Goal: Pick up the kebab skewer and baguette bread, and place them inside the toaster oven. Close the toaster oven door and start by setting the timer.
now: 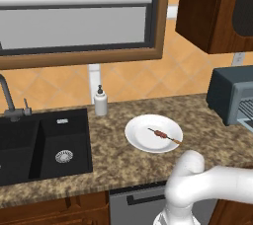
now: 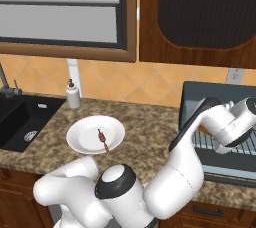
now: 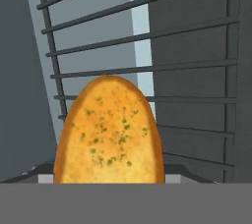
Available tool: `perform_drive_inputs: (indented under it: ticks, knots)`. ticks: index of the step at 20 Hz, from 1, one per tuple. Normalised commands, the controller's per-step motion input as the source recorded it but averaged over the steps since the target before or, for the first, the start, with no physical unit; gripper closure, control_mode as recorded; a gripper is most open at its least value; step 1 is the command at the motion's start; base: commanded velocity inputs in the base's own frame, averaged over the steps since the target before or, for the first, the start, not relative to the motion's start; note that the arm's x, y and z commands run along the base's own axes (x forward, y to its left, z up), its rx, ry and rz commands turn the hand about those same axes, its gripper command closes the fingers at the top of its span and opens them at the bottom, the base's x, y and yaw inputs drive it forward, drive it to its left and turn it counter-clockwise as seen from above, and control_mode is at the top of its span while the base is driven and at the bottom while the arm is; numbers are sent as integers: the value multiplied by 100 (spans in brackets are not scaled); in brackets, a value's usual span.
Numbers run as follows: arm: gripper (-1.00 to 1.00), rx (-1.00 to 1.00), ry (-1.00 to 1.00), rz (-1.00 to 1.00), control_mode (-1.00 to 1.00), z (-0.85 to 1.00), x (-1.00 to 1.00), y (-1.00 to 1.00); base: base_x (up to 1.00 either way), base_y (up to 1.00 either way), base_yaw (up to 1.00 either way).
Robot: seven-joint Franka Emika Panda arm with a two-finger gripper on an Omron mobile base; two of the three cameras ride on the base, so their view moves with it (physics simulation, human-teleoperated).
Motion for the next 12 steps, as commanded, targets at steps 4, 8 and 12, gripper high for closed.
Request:
perform_drive_inputs:
  ticks: [4, 8, 12]
  knots:
    - [100, 0, 0, -7, -100, 0, 25, -5, 0, 0, 0]
    - [100, 0, -1, -1, -100, 0, 40, -5, 0, 0, 0]
    - [-100, 0, -5, 0, -100, -7, 39, 0, 0, 0, 0]
